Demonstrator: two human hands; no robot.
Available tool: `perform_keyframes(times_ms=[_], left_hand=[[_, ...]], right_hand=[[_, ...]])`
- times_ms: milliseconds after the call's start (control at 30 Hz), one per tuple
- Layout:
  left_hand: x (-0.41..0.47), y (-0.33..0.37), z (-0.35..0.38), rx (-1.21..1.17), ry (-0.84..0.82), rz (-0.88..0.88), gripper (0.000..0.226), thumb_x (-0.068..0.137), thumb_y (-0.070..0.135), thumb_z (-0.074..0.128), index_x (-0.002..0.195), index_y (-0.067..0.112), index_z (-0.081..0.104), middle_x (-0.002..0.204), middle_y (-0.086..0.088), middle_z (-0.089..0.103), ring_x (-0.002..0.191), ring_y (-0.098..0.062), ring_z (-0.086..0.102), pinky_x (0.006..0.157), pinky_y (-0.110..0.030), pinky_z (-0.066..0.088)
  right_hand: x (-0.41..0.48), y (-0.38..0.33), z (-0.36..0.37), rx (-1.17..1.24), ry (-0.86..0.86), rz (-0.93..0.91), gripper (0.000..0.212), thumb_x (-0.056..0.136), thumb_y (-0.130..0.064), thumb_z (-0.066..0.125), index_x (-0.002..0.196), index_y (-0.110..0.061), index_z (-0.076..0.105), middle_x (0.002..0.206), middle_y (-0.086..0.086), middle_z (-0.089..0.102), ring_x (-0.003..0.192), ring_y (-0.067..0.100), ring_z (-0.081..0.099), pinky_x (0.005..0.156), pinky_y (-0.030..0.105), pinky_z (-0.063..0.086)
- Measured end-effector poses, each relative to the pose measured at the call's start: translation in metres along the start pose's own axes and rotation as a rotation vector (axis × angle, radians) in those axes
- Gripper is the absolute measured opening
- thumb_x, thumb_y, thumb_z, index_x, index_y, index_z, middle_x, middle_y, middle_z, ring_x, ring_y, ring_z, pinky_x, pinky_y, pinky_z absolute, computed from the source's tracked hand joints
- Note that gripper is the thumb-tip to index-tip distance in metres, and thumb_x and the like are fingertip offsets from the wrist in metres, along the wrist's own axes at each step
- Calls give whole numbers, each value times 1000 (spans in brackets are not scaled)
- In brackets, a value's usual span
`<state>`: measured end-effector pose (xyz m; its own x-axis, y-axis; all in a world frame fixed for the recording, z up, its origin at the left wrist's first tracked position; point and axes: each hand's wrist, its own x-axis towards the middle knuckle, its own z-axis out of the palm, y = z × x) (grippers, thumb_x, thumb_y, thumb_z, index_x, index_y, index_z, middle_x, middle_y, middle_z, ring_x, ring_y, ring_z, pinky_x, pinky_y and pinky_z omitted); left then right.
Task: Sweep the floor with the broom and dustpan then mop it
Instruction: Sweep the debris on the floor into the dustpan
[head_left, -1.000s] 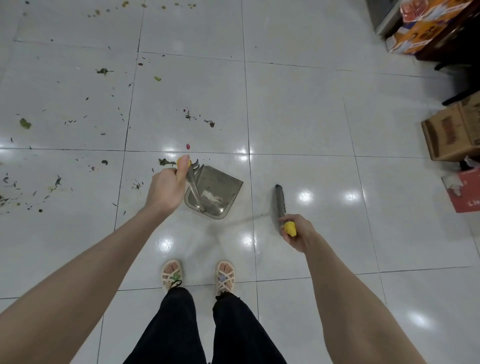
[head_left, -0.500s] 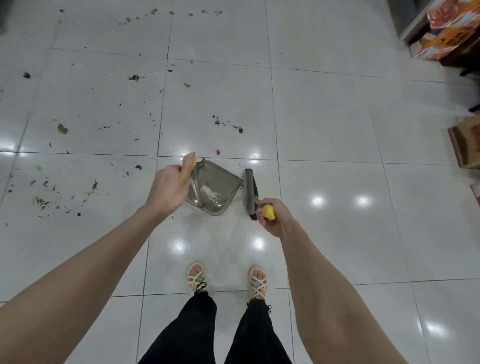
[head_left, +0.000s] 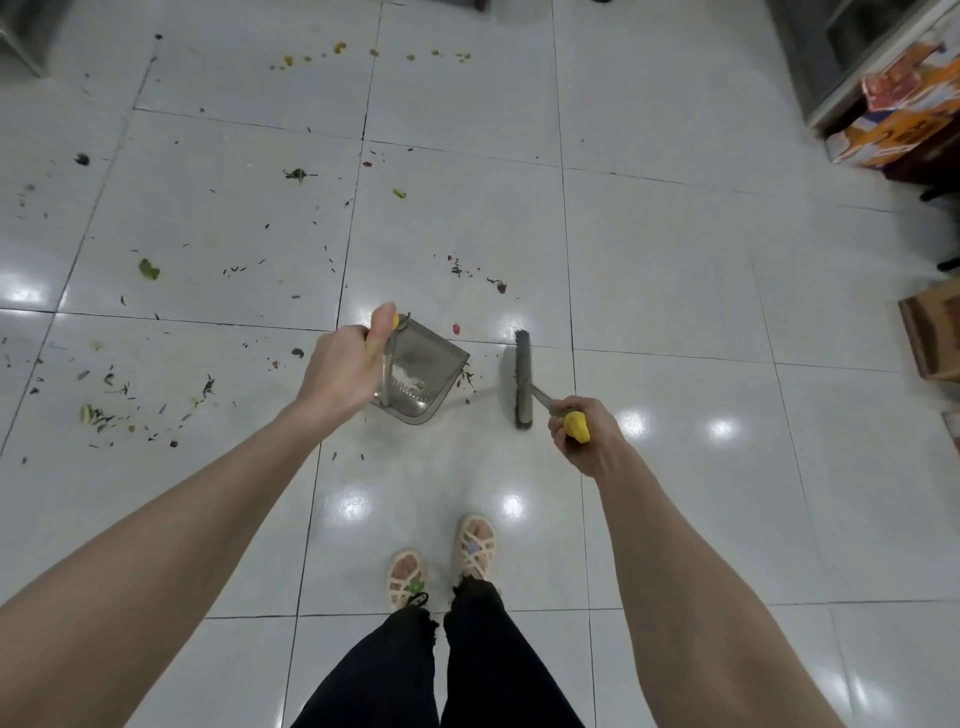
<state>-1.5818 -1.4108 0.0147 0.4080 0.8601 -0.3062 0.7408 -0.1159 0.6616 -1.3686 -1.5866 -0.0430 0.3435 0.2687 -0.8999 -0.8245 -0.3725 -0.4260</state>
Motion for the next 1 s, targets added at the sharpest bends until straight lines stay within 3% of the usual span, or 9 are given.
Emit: perform_keyframes(times_ms=[100, 167, 467, 667, 767, 1000], left_hand=[[13, -1, -5, -12, 35, -18, 74, 96, 58, 20, 65, 0, 53, 68, -15, 56, 68, -30, 51, 59, -34, 36], [23, 0, -8, -6, 54, -22, 76, 98, 54, 21, 73, -8, 56, 75, -23, 59, 75, -36, 54, 65, -37, 38], [64, 12, -15, -25, 95, -94, 81, 98, 54, 21, 76, -12, 62, 69, -18, 53, 67, -27, 47, 56, -26, 35], [87, 14, -29, -10, 116, -144, 80, 97, 57, 19, 78, -7, 62, 76, -19, 58, 70, -26, 47, 56, -23, 34], [97, 16, -33, -15, 122, -153, 72, 97, 57, 18, 70, 0, 53, 70, -16, 53, 67, -27, 45, 56, -26, 33], [131, 8, -44, -64, 148, -150, 86, 95, 62, 18, 74, -12, 55, 75, -27, 63, 79, -39, 59, 72, -39, 45]], right_hand=[[11, -11, 6, -6, 74, -21, 8, 83, 1, 54, 81, -5, 50, 68, 7, 48, 34, 11, 47, 34, 15, 39], [22, -16, 14, -15, 87, -22, 7, 83, 1, 54, 85, -5, 51, 69, 8, 47, 33, 11, 47, 35, 15, 41], [57, -38, 82, -31, -83, 72, 8, 84, 1, 56, 84, -5, 51, 69, 8, 45, 33, 11, 48, 34, 17, 44], [61, -70, 118, -18, -189, 80, 14, 87, 2, 50, 76, -7, 48, 51, 4, 45, 32, 9, 44, 32, 14, 40], [66, -90, 117, -43, -183, 87, 17, 85, 1, 53, 73, -8, 46, 46, 1, 44, 33, 9, 43, 32, 14, 39], [73, -124, 119, -132, -52, -8, 10, 82, -1, 55, 74, -6, 51, 64, 6, 48, 35, 10, 48, 34, 14, 39]])
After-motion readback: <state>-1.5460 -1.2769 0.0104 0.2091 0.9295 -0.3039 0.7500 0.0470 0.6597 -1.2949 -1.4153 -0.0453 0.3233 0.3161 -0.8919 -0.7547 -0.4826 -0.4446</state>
